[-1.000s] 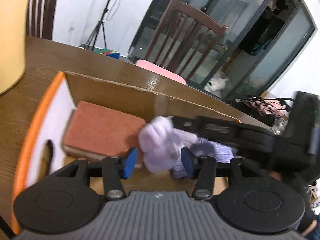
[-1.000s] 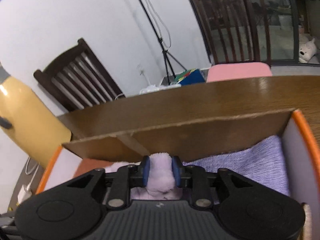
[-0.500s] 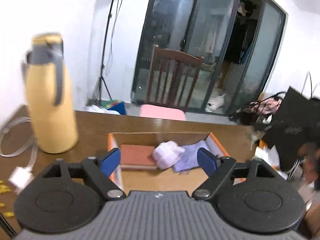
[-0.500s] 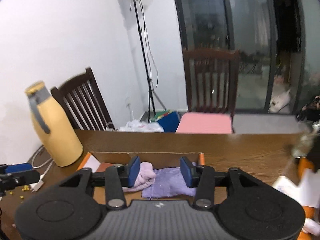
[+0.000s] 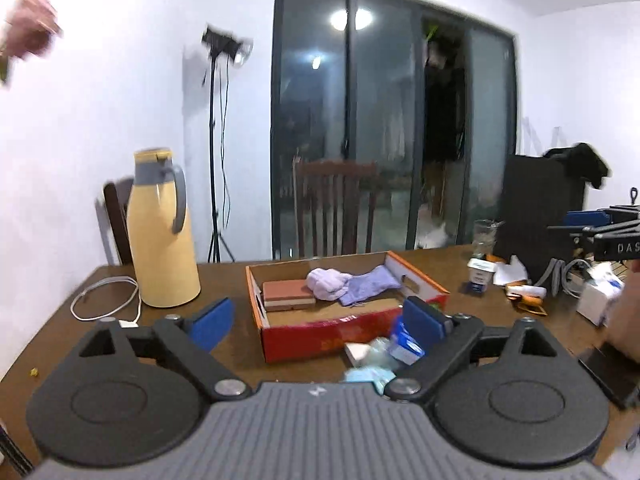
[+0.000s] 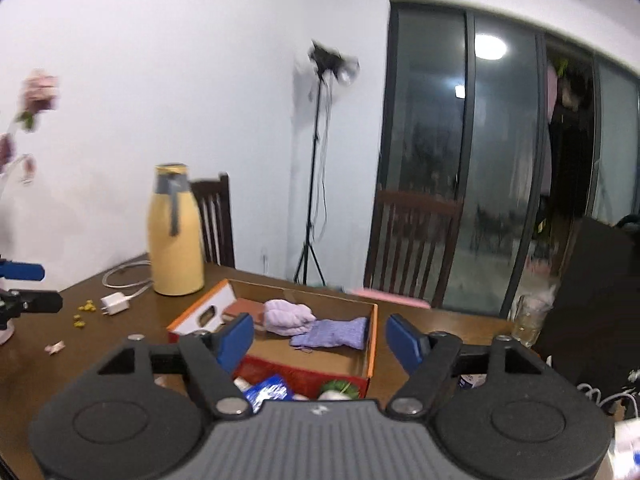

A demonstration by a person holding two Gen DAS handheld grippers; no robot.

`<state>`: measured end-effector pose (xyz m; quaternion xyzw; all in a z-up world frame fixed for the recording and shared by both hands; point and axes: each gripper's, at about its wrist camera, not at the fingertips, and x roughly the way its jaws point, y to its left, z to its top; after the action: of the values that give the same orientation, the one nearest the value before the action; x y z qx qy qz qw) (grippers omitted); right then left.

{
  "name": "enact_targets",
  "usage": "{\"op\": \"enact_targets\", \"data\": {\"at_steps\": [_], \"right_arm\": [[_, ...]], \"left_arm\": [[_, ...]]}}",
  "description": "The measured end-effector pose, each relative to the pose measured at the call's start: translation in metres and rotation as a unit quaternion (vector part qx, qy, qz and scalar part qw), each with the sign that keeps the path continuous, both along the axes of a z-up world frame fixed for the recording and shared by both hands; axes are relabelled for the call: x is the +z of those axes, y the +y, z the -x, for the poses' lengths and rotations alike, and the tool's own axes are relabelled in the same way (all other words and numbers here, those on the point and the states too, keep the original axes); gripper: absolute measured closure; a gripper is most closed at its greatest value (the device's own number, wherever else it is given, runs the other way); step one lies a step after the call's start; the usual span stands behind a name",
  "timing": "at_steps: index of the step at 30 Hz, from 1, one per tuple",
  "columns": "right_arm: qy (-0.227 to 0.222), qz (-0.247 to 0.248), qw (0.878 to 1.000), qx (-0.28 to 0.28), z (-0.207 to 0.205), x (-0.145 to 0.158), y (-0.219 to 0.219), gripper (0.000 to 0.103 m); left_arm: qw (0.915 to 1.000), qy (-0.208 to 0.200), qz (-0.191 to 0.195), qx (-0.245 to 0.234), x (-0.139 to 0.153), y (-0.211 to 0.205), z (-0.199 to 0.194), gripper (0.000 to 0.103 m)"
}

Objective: Organize soft objects
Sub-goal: 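Pull both tools back from the box, then reach the right tool to the light blue plush toy and close on it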

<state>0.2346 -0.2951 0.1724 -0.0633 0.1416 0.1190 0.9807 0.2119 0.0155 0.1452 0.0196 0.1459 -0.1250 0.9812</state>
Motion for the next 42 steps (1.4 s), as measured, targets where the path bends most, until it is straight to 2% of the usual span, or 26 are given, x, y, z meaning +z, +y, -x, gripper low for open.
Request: {"op": "enact_targets", "data": {"at_steps": [3, 6, 10, 12, 13, 16, 18, 24, 29, 35, 37, 39, 40, 42], "right_arm": [[-0.017, 0.012, 1.0, 0.013, 0.057, -0.029, 0.007, 0.023], [-0.022, 0.023, 0.999, 0.024, 0.107, -0.058, 0.017, 0.022], [-0.004, -0.007, 1.0, 0.03, 0.157, -0.091, 0.023, 0.018], [-0.005, -0.028, 0.999, 0.019, 0.173, -0.108, 0.022, 0.01], [-0.002, -0.036, 0.999, 0.011, 0.175, -0.117, 0.023, 0.009], [0.026, -0.01, 1.0, 0.008, 0.167, -0.134, 0.035, 0.009], [0.018, 0.016, 1.0, -0.003, 0.166, -0.136, 0.043, 0.01], [0.024, -0.003, 1.0, -0.004, 0.159, -0.145, 0.041, 0.01], [0.049, -0.009, 0.999, -0.017, 0.136, -0.16, 0.038, 0.013], [0.084, -0.005, 0.996, -0.021, 0.091, -0.171, 0.033, 0.023], [0.094, -0.009, 0.995, -0.023, 0.072, -0.17, 0.029, 0.031], [0.11, -0.031, 0.993, -0.017, 0.048, -0.167, 0.023, 0.042], [0.115, -0.043, 0.992, -0.01, 0.038, -0.166, 0.021, 0.045], [0.121, -0.064, 0.991, 0.008, 0.013, -0.163, 0.02, 0.05]], "left_arm": [[0.9995, -0.03, 0.009, -0.008, -0.019, -0.004, 0.055, 0.004], [0.9997, -0.021, 0.015, -0.006, -0.039, -0.004, 0.091, 0.004], [0.9988, -0.042, 0.014, 0.021, -0.06, -0.001, 0.132, 0.0], [0.9979, -0.051, 0.037, 0.013, -0.073, -0.001, 0.144, 0.0], [0.9983, -0.05, 0.031, 0.006, -0.078, -0.004, 0.143, 0.0], [0.999, -0.042, 0.004, 0.016, -0.084, -0.015, 0.134, 0.0], [0.9988, -0.039, 0.008, 0.028, -0.09, -0.014, 0.135, 0.0], [0.9989, -0.019, 0.011, 0.042, -0.108, -0.007, 0.125, 0.0], [0.9985, 0.033, 0.021, 0.039, -0.13, -0.005, 0.097, 0.0], [0.9974, 0.068, 0.022, 0.014, -0.144, -0.018, 0.053, 0.0], [0.9959, 0.083, 0.035, 0.003, -0.145, -0.021, 0.031, 0.0], [0.9934, 0.101, 0.054, -0.005, -0.145, -0.025, 0.003, 0.0], [0.9916, 0.115, 0.06, -0.006, -0.145, -0.026, -0.015, 0.001], [0.9887, 0.132, 0.071, -0.007, -0.145, -0.029, -0.047, 0.013]]}}
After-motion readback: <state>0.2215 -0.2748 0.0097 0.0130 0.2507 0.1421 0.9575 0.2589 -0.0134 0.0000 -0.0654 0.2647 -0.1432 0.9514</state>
